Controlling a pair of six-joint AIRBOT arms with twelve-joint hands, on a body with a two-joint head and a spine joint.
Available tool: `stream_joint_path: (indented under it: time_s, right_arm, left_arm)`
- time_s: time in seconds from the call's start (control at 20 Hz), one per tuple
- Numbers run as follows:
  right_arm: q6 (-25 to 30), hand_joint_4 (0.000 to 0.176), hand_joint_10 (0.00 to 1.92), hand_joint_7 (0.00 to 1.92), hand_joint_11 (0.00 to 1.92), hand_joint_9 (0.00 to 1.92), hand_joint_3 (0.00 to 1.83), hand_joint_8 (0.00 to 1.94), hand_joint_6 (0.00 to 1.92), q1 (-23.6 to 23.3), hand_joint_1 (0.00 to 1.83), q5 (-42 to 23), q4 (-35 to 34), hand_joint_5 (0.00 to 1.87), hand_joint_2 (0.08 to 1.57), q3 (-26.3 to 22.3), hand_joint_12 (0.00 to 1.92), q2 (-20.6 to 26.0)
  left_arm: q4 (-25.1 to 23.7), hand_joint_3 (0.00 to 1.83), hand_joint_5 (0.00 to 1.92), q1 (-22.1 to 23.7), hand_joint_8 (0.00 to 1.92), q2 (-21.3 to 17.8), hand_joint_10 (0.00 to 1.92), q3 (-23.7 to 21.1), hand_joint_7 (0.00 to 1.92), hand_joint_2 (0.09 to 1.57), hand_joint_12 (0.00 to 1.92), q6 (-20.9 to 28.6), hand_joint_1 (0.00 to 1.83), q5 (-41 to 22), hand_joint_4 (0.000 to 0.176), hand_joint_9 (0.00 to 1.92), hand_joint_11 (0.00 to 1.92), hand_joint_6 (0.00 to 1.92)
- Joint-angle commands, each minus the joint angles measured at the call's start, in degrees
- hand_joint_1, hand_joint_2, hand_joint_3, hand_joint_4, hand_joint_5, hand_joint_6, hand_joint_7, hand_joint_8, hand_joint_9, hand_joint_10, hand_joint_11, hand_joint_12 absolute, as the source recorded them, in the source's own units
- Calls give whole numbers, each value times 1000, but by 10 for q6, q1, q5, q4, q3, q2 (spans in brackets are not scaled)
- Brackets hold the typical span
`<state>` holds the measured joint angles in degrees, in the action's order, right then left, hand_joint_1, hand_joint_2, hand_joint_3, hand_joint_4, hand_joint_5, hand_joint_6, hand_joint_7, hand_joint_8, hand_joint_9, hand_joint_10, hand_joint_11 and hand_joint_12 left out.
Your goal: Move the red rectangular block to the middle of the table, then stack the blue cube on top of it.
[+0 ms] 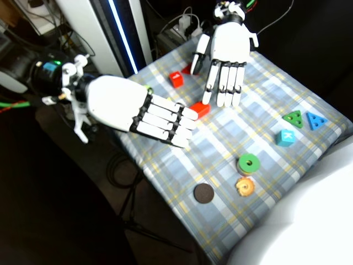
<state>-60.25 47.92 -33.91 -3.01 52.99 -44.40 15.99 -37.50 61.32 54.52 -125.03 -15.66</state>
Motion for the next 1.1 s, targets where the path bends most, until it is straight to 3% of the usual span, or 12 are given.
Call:
stream_joint_path:
  time_s: [0.0,0.1,0.2,0.35,0.45,0.55,0.7,0.8,0.9,0.95,1.0,1.05]
  right_arm:
    - [2,5,0,0,0,0,0,0,0,-3,437,-66,-4,0,1218,0,0,0]
    - [2,0,0,0,0,0,3,0,0,-3,422,-66,-4,0,1224,0,0,0]
    - [2,18,0,0,0,0,1,0,0,-3,431,-66,-4,0,1221,0,0,0]
    - [2,9,0,0,0,0,0,0,0,-2,420,-66,-4,0,1221,0,0,0]
    - [2,10,0,0,0,0,0,0,0,-2,423,-66,-4,0,1219,0,0,0]
    - [2,0,0,0,0,0,0,0,0,-1,435,-66,-5,0,1220,1,0,0]
    - [2,0,0,0,0,0,1,0,0,-1,404,-66,-5,0,1224,1,0,0]
    - [2,0,0,0,0,0,0,0,0,-1,401,-66,-6,0,1221,1,0,0]
    - [2,3,0,0,0,0,1,0,0,-1,386,-66,-6,0,1224,1,0,0]
    - [2,0,0,0,0,0,0,0,0,-1,407,-66,-6,0,1221,1,0,0]
    - [2,0,0,0,0,0,0,0,0,-1,398,-66,-6,0,1220,1,0,0]
    - [2,0,0,0,0,0,1,0,0,-1,408,-66,-6,0,1223,1,0,0]
  left_arm:
    - [-5,3,248,3,0,1,0,2,0,1256,0,2,304,-48,101,0,0,34]
    - [0,5,280,-1,0,-2,0,2,0,1262,0,2,250,-44,98,0,0,40]
    - [5,1,342,-5,0,-6,0,2,0,1261,0,2,243,-44,77,0,0,27]
    - [8,2,415,-12,5,-11,0,1,14,1262,0,2,171,-39,50,0,0,31]
    - [12,0,399,-13,0,-13,0,1,0,1256,0,2,205,-38,68,0,0,16]
    - [12,0,413,-14,0,-17,0,0,0,1246,0,1,300,-35,56,0,0,16]
    - [12,0,452,-17,0,-24,0,-5,0,1251,0,1,237,-34,68,0,0,22]
    - [13,2,462,-18,0,-27,0,-7,0,1259,0,1,259,-33,47,0,0,20]
    - [15,2,438,-21,0,-31,0,-8,0,1259,0,1,215,-32,67,0,0,5]
    - [16,2,457,-21,0,-31,0,-8,0,1261,0,1,217,-33,49,0,0,11]
    - [16,1,440,-22,0,-32,0,-8,0,1258,0,1,173,-33,77,0,0,3]
    - [16,0,439,-23,0,-34,0,-10,0,1257,0,1,201,-36,71,0,0,2]
